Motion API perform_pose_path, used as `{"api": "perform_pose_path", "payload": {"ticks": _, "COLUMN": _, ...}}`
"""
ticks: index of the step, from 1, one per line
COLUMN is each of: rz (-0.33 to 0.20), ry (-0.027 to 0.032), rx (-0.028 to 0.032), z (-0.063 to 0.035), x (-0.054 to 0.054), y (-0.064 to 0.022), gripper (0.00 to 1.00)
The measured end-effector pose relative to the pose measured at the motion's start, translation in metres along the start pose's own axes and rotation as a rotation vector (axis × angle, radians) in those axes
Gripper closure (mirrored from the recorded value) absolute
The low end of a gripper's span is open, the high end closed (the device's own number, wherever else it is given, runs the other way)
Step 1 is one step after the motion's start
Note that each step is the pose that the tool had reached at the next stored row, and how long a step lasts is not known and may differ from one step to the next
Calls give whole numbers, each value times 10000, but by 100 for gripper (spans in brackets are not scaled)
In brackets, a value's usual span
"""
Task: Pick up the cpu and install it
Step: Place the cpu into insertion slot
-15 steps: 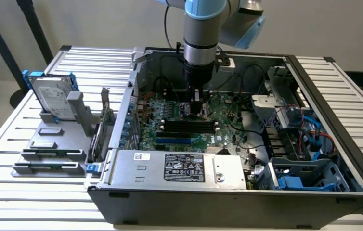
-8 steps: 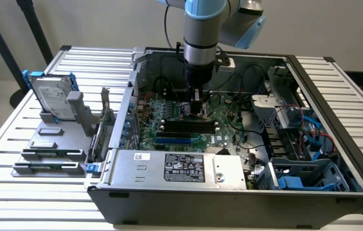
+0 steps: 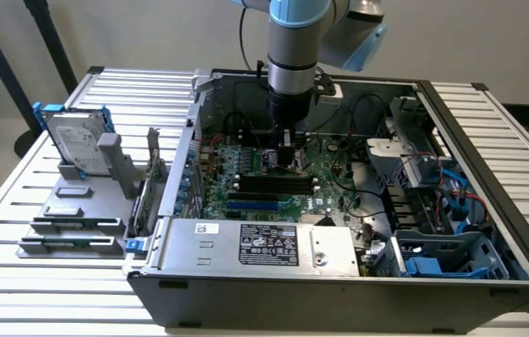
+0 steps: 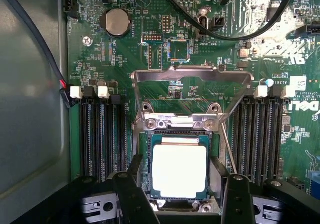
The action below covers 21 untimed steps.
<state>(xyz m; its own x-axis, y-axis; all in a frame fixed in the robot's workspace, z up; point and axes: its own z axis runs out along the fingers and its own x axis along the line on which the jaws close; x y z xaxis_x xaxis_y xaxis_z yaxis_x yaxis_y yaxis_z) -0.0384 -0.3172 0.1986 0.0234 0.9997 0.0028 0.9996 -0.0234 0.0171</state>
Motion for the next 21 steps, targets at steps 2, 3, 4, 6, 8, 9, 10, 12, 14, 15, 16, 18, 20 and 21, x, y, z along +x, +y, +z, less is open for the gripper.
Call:
{"api": "perform_pose_path", "payload": {"ticks": 2, "rz": 0, "ry": 0, "rx": 0, "z": -2, "x": 0, "y": 0, "gripper": 38}}
{"api": "perform_pose_path", "payload": {"ticks": 3, "rz": 1, "ry": -2, "rx": 1, "z": -4, "x": 0, "y": 0, "gripper": 38}}
{"api": "perform_pose_path", "payload": {"ticks": 4, "rz": 0, "ry": -2, "rx": 1, "z": -6, "x": 0, "y": 0, "gripper": 38}}
{"api": "perform_pose_path", "payload": {"ticks": 6, "rz": 0, "ry": -1, "rx": 0, "z": -11, "x": 0, "y": 0, "gripper": 38}}
{"api": "perform_pose_path", "payload": {"ticks": 8, "rz": 0, "ry": -1, "rx": 0, "z": -17, "x": 0, "y": 0, "gripper": 38}}
{"api": "perform_pose_path", "payload": {"ticks": 9, "rz": 0, "ry": -1, "rx": 0, "z": -19, "x": 0, "y": 0, "gripper": 38}}
{"api": "perform_pose_path", "payload": {"ticks": 10, "rz": 0, "ry": 0, "rx": 0, "z": -21, "x": 0, "y": 0, "gripper": 38}}
{"api": "perform_pose_path", "payload": {"ticks": 12, "rz": 0, "ry": 0, "rx": 0, "z": -26, "x": 0, "y": 0, "gripper": 38}}
{"api": "perform_pose_path", "payload": {"ticks": 14, "rz": 0, "ry": 1, "rx": -1, "z": -30, "x": 0, "y": 0, "gripper": 38}}
{"api": "perform_pose_path", "payload": {"ticks": 15, "rz": 0, "ry": 1, "rx": -1, "z": -31, "x": 0, "y": 1, "gripper": 38}}
{"api": "perform_pose_path", "payload": {"ticks": 16, "rz": 0, "ry": 1, "rx": -1, "z": -33, "x": 0, "y": 0, "gripper": 38}}
{"api": "perform_pose_path", "payload": {"ticks": 18, "rz": 0, "ry": 0, "rx": 0, "z": -35, "x": 0, "y": 1, "gripper": 38}}
{"api": "perform_pose_path", "payload": {"ticks": 20, "rz": 0, "ry": -1, "rx": 1, "z": -39, "x": 0, "y": 1, "gripper": 38}}
{"api": "perform_pose_path", "payload": {"ticks": 21, "rz": 0, "ry": -2, "rx": 1, "z": -42, "x": 0, "y": 0, "gripper": 38}}
